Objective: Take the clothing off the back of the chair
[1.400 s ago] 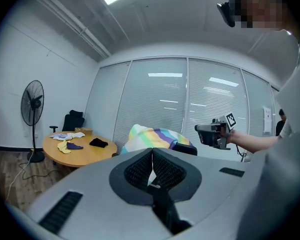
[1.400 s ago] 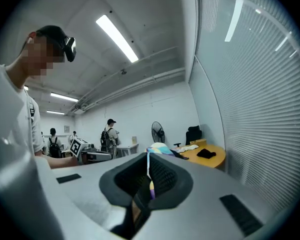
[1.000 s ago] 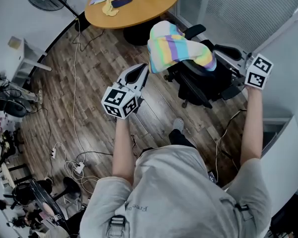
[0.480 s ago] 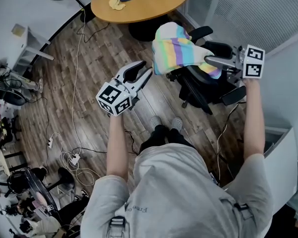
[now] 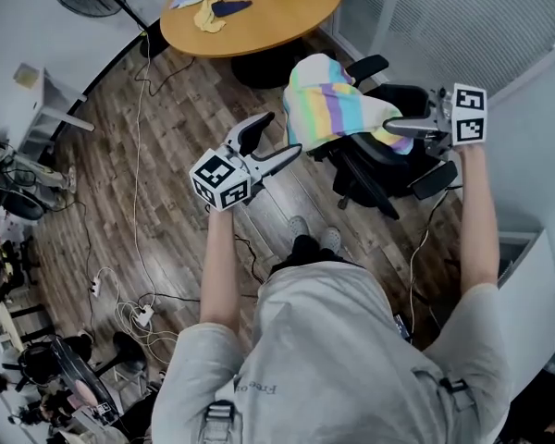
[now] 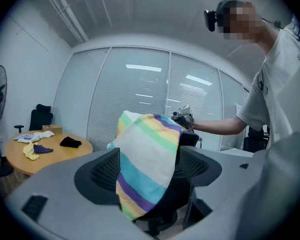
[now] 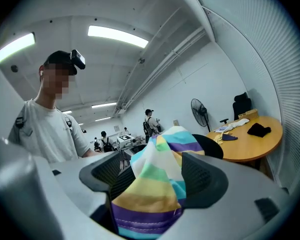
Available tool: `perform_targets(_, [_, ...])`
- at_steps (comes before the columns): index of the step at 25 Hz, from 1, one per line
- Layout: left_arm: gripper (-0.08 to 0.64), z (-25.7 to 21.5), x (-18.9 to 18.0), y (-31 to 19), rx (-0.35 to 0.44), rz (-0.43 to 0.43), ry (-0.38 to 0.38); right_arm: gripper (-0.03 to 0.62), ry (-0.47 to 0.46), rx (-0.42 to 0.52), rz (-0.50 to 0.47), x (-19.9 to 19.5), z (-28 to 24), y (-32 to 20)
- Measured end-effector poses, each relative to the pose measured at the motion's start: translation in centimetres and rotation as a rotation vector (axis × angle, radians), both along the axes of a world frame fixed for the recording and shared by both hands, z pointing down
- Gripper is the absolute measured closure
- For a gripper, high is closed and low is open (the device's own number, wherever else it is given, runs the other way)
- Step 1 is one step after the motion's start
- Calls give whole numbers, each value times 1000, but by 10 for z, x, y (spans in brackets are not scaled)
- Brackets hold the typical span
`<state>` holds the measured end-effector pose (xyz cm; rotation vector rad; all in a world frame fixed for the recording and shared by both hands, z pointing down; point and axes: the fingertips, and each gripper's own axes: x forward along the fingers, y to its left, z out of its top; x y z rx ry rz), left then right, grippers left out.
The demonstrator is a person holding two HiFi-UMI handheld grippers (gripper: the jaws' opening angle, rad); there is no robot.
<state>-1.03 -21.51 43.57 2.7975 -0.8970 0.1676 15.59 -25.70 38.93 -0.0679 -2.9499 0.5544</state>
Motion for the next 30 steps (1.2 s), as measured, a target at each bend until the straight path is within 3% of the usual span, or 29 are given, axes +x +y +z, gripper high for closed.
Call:
perform_targets(14, [101, 19, 21, -33, -38, 139, -47, 148, 19, -97, -189, -23, 30, -14])
perform_targets(19, [80, 28, 30, -46, -51, 178, -48, 141, 69, -122, -214, -30, 54, -28])
perform_targets(30, [78, 31, 53, -45, -59, 241, -35, 141, 27, -141, -277, -46, 60, -23])
